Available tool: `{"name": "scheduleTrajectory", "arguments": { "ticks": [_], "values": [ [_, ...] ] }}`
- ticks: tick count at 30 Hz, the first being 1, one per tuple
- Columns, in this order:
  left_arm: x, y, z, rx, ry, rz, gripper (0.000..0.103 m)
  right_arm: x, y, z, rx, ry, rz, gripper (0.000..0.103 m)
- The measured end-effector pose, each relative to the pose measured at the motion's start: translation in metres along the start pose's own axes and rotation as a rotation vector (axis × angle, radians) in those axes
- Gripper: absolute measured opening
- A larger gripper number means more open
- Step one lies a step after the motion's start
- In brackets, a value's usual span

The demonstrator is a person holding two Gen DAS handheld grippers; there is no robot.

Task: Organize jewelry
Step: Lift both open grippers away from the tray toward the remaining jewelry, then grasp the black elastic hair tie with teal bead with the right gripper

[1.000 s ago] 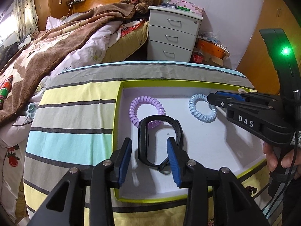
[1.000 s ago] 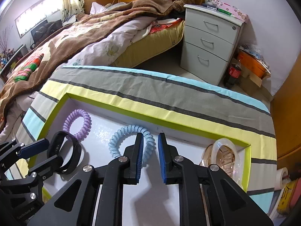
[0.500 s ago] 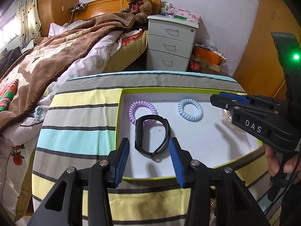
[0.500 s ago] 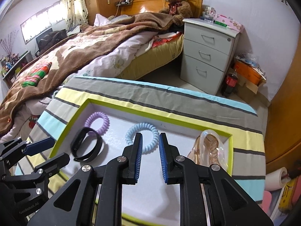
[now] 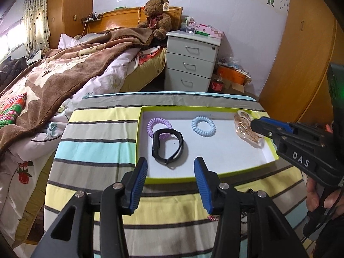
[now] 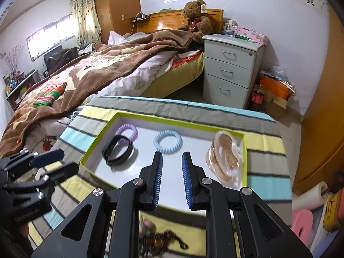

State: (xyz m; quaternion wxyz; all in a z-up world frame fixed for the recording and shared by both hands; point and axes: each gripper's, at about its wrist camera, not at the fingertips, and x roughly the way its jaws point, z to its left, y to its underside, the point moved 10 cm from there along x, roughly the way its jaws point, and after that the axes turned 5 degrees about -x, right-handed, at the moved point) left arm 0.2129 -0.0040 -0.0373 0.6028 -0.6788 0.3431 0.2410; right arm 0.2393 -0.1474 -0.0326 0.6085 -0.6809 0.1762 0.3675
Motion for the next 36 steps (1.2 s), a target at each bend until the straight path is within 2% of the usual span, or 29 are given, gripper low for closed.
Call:
{"name": "scheduleTrajectory", "arguments": {
  "ticks": [3, 9, 14, 18, 25, 33, 36],
  "values": [
    [-0.006, 0.005, -0.001, -0.001, 0.014, -0.006, 0.048, -0.007, 0.012, -0.002, 0.015, 0.002, -0.001, 0.028],
    [-0.014, 0.02, 0.004, -0.026, 0.038, -0.003, 0.049, -0.022, 0.04, -0.004, 0.064, -0.004, 0.003, 0.029],
    [-0.016, 0.034, 0.012, -0.053, 0.046, 0.005, 0.05, -0.037, 0.063, 0.001, 0.12, -0.057, -0.004, 0.03],
    [-0.016, 0.046, 0.016, -0.063, 0.061, 0.014, 0.05, -0.041, 0.086, 0.015, 0.157, -0.114, 0.013, 0.04],
    [-0.016, 0.06, 0.023, -0.083, 0.092, 0.026, 0.052, -0.024, 0.114, 0.054, 0.124, -0.183, 0.097, 0.041],
    [-0.016, 0.074, 0.032, -0.082, 0.085, 0.054, 0.052, -0.005, 0.114, 0.067, 0.111, -0.159, 0.119, 0.041],
    [-0.016, 0.079, 0.031, -0.069, 0.088, 0.063, 0.052, -0.001, 0.113, 0.065, 0.103, -0.114, 0.117, 0.041]
  ]
}}
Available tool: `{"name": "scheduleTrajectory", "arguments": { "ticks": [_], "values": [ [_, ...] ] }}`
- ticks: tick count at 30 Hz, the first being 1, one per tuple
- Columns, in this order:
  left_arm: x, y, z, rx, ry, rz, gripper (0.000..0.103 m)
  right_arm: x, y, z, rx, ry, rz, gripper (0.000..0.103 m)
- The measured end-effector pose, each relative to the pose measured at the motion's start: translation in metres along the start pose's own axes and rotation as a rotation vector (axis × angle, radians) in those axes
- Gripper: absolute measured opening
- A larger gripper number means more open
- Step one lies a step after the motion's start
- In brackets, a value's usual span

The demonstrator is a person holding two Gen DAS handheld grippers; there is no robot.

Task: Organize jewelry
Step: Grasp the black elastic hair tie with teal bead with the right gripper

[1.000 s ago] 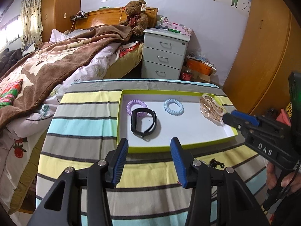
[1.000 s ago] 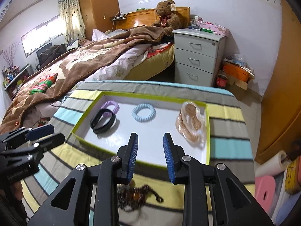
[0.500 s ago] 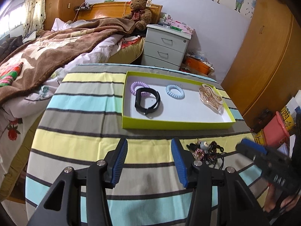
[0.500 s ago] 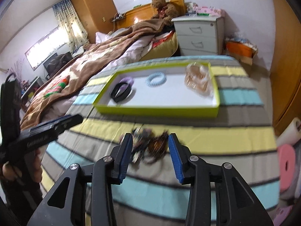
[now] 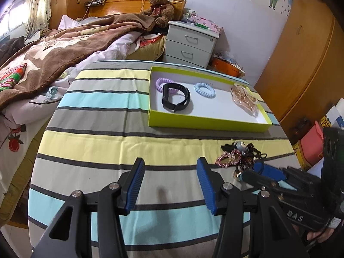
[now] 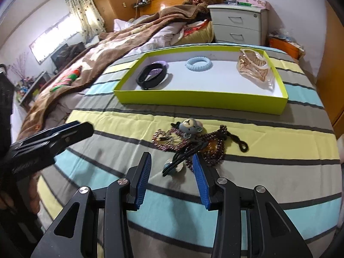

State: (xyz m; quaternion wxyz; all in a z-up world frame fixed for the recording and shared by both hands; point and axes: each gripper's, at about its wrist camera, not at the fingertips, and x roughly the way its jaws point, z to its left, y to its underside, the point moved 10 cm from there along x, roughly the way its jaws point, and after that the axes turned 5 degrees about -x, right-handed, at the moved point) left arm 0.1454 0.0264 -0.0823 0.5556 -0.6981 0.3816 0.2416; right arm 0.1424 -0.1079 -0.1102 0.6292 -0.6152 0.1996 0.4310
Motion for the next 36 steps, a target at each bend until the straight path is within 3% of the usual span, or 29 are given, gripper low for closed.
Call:
{"name": "scheduleTrajectory", "arguments": {
  "ticks": [2, 4, 6, 9, 23, 36],
  "values": [
    [0.0, 0.003, -0.002, 0.002, 0.017, 0.009, 0.052, -0.001, 0.0, -0.003, 0.004, 0.013, -0.007, 0.036],
    [0.001, 0.005, -0.002, 0.0, 0.019, 0.016, 0.052, -0.004, 0.001, -0.006, 0.006, 0.025, -0.017, 0.019],
    [0.002, 0.007, -0.004, 0.001, 0.021, 0.021, 0.052, -0.009, 0.001, -0.007, 0.005, 0.027, -0.031, 0.01],
    [0.004, 0.008, -0.007, 0.005, 0.024, 0.028, 0.052, -0.015, 0.001, -0.011, 0.0, 0.042, -0.052, 0.003],
    [0.019, 0.013, -0.039, 0.051, 0.08, 0.07, 0.052, -0.066, 0.003, -0.044, 0.057, 0.051, -0.169, 0.002],
    [0.048, 0.013, -0.081, 0.173, 0.13, 0.108, 0.053, -0.096, 0.014, -0.08, 0.1, 0.089, -0.217, 0.002]
  ]
}}
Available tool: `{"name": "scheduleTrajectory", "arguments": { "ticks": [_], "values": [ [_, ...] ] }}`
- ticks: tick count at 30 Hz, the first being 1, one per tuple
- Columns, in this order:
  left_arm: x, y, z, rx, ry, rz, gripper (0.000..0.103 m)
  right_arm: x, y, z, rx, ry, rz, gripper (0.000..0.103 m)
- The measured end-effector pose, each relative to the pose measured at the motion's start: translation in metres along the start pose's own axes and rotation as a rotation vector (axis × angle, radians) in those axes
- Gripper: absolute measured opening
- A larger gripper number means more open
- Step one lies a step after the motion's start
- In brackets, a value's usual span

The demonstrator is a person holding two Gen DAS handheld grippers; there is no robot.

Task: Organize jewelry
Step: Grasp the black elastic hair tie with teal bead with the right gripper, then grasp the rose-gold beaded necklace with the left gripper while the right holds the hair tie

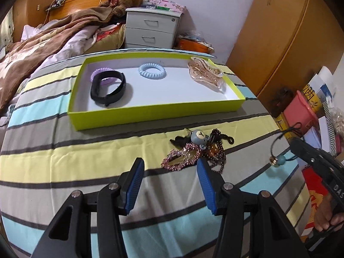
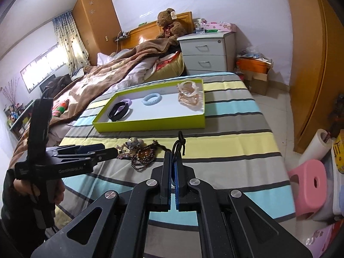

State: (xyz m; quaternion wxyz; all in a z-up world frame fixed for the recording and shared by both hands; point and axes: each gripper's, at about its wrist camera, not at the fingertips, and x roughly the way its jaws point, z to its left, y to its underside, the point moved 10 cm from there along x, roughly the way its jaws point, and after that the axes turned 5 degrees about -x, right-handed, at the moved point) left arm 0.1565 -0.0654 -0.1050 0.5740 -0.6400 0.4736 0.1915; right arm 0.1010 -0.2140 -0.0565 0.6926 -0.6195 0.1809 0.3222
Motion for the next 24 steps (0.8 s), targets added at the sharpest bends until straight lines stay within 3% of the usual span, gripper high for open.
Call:
{"name": "scheduleTrajectory", "arguments": {
  "ticks": [16, 19, 23, 24],
  "values": [
    [0.026, -0.003, -0.016, 0.083, 0.0, 0.041, 0.052, -0.003, 0.003, -0.01, 0.021, -0.001, -0.005, 0.002],
    [0.025, 0.0, -0.019, 0.098, 0.006, 0.045, 0.04, -0.002, 0.003, -0.011, 0.023, -0.001, -0.005, 0.002],
    [0.024, 0.002, -0.022, 0.114, 0.0, 0.046, 0.034, -0.002, 0.003, -0.011, 0.021, -0.001, -0.005, 0.002],
    [0.023, 0.002, -0.021, 0.115, -0.003, 0.045, 0.027, -0.002, 0.003, -0.011, 0.022, -0.002, -0.004, 0.002]
  ]
}}
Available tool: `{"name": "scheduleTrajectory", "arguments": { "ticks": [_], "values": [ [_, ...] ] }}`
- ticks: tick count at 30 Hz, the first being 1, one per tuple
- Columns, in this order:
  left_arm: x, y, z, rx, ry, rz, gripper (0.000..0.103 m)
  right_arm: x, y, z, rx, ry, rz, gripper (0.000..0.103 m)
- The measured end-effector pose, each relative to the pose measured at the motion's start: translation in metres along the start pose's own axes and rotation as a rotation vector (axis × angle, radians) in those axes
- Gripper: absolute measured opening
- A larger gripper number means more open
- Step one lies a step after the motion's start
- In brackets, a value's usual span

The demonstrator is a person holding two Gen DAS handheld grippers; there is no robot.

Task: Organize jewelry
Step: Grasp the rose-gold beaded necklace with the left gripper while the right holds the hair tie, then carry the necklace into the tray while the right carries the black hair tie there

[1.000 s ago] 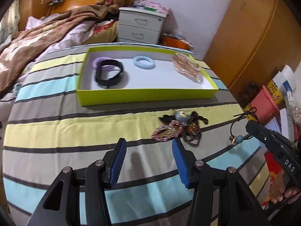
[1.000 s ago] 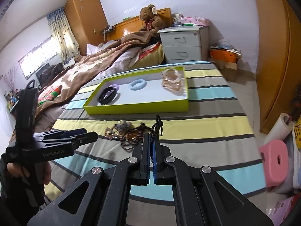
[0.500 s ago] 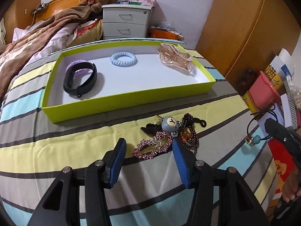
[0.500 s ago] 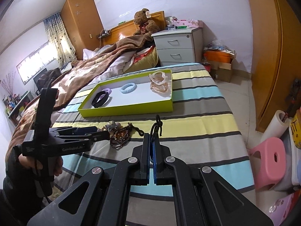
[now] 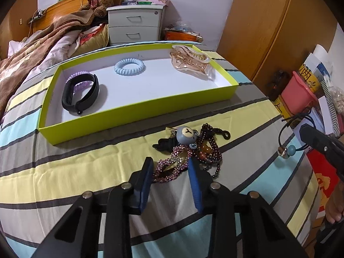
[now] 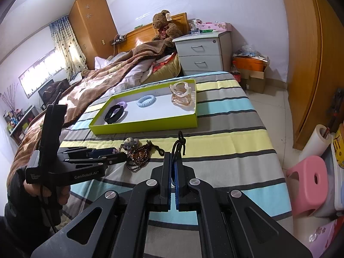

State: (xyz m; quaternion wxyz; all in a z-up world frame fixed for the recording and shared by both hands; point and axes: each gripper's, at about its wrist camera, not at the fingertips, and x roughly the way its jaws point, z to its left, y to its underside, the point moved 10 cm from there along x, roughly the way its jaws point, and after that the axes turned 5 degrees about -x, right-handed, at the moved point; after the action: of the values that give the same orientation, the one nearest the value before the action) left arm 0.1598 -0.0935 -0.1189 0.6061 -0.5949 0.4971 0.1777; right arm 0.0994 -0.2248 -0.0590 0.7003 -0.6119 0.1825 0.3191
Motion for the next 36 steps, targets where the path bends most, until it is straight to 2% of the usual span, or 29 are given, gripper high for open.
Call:
{"name": "scheduleTrajectory", "arguments": {
  "ticks": [1, 4, 6, 15, 25, 36],
  "values": [
    [0.0, 0.0, 0.0, 0.0, 0.0, 0.0, 0.022, 0.0, 0.0, -0.001, 0.001, 0.0, 0.0, 0.002],
    [-0.002, 0.001, 0.0, 0.003, -0.002, -0.002, 0.019, 0.0, 0.0, 0.0, 0.0, 0.0, 0.0, 0.002],
    [-0.003, 0.002, -0.001, 0.005, 0.003, -0.005, 0.013, 0.0, 0.0, 0.0, 0.0, 0.0, 0.0, 0.002],
    [-0.012, 0.01, -0.003, -0.019, 0.053, -0.003, 0.007, -0.002, -0.001, 0.001, -0.001, -0.004, -0.006, 0.002],
    [-0.029, 0.022, 0.0, -0.04, 0.066, -0.019, 0.007, -0.003, -0.001, 0.008, -0.002, -0.011, -0.011, 0.002],
    [-0.043, 0.018, 0.006, -0.054, 0.056, -0.054, 0.007, -0.005, -0.004, 0.015, -0.009, -0.02, -0.022, 0.002]
  ]
}}
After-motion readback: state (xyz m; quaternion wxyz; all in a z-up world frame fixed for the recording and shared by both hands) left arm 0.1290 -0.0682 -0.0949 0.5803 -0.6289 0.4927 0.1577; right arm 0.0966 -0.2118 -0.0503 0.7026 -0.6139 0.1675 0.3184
